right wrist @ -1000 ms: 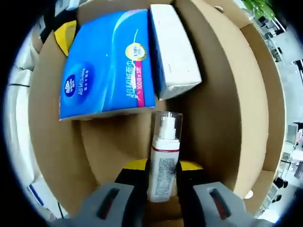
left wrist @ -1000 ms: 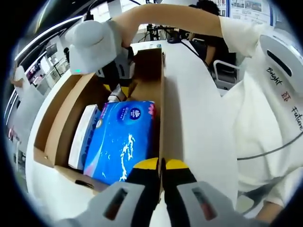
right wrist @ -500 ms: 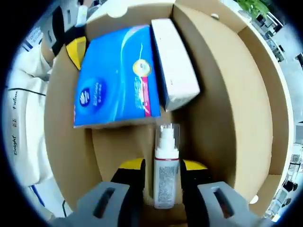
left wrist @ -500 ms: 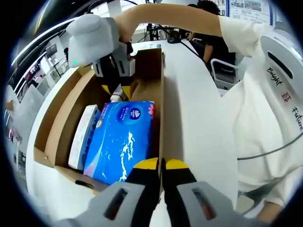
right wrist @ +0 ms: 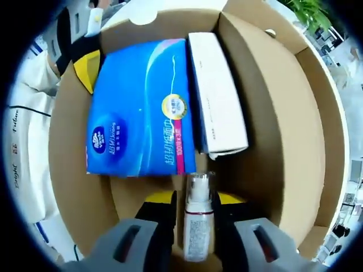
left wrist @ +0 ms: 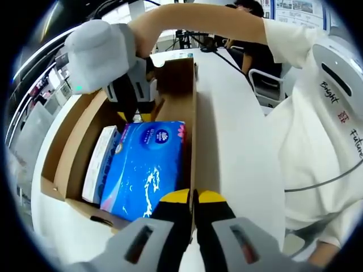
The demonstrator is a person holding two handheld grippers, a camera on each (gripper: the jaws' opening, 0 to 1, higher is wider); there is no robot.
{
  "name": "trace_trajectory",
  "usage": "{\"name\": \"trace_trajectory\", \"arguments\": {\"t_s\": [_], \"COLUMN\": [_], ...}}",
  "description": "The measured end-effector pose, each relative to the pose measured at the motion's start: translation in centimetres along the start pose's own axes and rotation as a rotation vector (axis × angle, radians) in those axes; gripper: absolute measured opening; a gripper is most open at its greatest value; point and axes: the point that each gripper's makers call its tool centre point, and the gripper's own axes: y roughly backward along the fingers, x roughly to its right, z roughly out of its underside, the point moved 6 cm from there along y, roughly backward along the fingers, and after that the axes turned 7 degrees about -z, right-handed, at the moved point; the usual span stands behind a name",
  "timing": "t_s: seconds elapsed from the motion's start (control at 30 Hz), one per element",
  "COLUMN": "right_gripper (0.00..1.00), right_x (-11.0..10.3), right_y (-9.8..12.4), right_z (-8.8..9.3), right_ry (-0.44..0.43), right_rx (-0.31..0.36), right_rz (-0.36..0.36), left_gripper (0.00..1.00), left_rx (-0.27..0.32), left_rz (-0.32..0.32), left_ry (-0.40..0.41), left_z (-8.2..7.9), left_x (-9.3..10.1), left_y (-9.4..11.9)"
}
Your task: Operate the shoe box by opening the lid, removing the specified soft item, and placing it in the target area until the item is outside and the box remains undamaged.
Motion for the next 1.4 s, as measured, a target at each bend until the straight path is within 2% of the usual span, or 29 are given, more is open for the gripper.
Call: {"name": "trace_trajectory", "arguments": {"t_s": [0.07,0.13,0.17,0.23,0.3,0.33,0.37,0.4,0.43,0.47,0.53,0.57,0.67,0.73,0.8,0.87,0.93,0.97,1.0,1.03,1.07,1.13,1.2,1.27,1.33,1.37,1.4], "right_gripper": [0.21,0.20,0.20,0.20,0.20,0.20,0.19,0.19,0.19,0.19,0.19,0.19,0.19,0.19,0.19,0.18,0.18,0.18,0.18,0.18,0.18,0.18,0.18,0.18,0.18,0.18,0.18], "right_x": [-0.3,-0.2,-0.4,-0.4,-1.0,-0.8,-0.6,-0.8,-0.7,-0.5,-0.4,-0.4,-0.2,-0.1,0.3,0.4,-0.1,-0.2,-0.1,-0.4,0.1,0.0,-0.3,-0.4,-0.5,-0.6,-0.7], "right_y": [0.1,0.2,0.3,0.3,0.4,0.4,0.5,0.5,0.4,0.5,0.5,0.6,0.7,0.7,0.9,1.0,1.3,1.5,1.8,2.0,2.4,2.7,3.2,3.8,4.4,5.0,5.5], "right_z": [0.0,-0.4,-0.4,-0.8,-1.0,-1.1,-1.2,-1.2,-1.4,-1.4,-1.2,-1.1,-0.6,-0.4,0.0,0.3,0.8,1.0,1.2,1.3,1.2,1.0,1.5,2.2,2.6,2.7,2.8], "right_ry": [-0.021,-0.026,-0.007,0.125,0.166,0.147,0.065,0.027,0.057,0.130,0.062,0.060,0.021,0.061,0.024,0.043,-0.002,0.016,0.038,0.046,0.068,0.023,0.040,-0.014,-0.047,-0.083,-0.111], "right_rx": [-0.039,-0.062,-0.079,-0.104,-0.152,-0.173,-0.206,-0.222,-0.223,-0.243,-0.223,-0.213,-0.123,-0.074,-0.012,0.029,0.036,0.031,0.053,0.077,0.124,0.207,0.257,0.326,0.380,0.448,0.486], "right_rz": [-0.029,-0.027,-0.033,-0.028,-0.001,0.012,0.035,0.038,0.035,0.027,0.020,0.015,0.006,-0.001,-0.003,0.016,0.071,0.098,0.129,0.130,0.146,0.197,0.229,0.274,0.287,0.310,0.324], "left_gripper": [0.01,0.01,0.01,0.01,0.01,0.01,0.02,0.02,0.02,0.01,0.01,0.01,0.01,0.01,0.01,0.01,0.01,0.01,0.01,0.01,0.01,0.01,0.01,0.01,0.01,0.01,0.01], "left_rx": [0.000,0.000,0.001,0.000,0.000,0.001,0.002,0.001,0.001,-0.001,-0.003,0.000,0.004,0.002,0.000,-0.001,0.000,0.001,0.002,0.001,0.000,0.000,0.002,0.002,0.002,0.001,0.000], "left_rz": [0.000,0.000,0.000,0.000,-0.001,-0.002,-0.003,-0.004,-0.003,-0.001,0.001,0.001,0.000,0.003,0.007,0.006,0.003,0.001,0.001,0.001,0.002,0.004,0.004,0.003,0.002,0.002,0.003], "left_ry": [0.000,0.000,0.000,0.000,0.002,0.001,0.001,0.001,0.000,0.002,0.002,0.002,0.000,0.000,0.001,0.001,0.002,0.001,0.002,0.004,0.002,0.004,0.004,0.004,0.004,0.004,0.004], "left_z": [0.0,0.0,0.0,0.0,0.0,0.0,0.0,0.0,0.0,0.0,0.0,0.0,0.0,0.0,0.0,0.0,0.0,0.0,0.0,0.0,0.0,-0.1,-0.1,-0.1,-0.1,-0.1,-0.1], "left_x": [0.0,0.0,0.0,0.0,0.0,0.0,0.0,0.0,0.0,0.0,0.0,0.0,0.0,-0.1,-0.1,-0.1,-0.1,-0.1,-0.1,-0.2,-0.2,-0.2,-0.2,-0.2,-0.2,-0.2,-0.2], "left_y": [0.0,0.0,0.0,0.0,0.0,0.0,0.0,0.0,0.0,0.0,0.0,0.0,0.0,0.0,0.0,0.0,0.0,0.1,0.1,0.1,0.1,0.1,0.1,0.1,0.1,0.1,0.1]}}
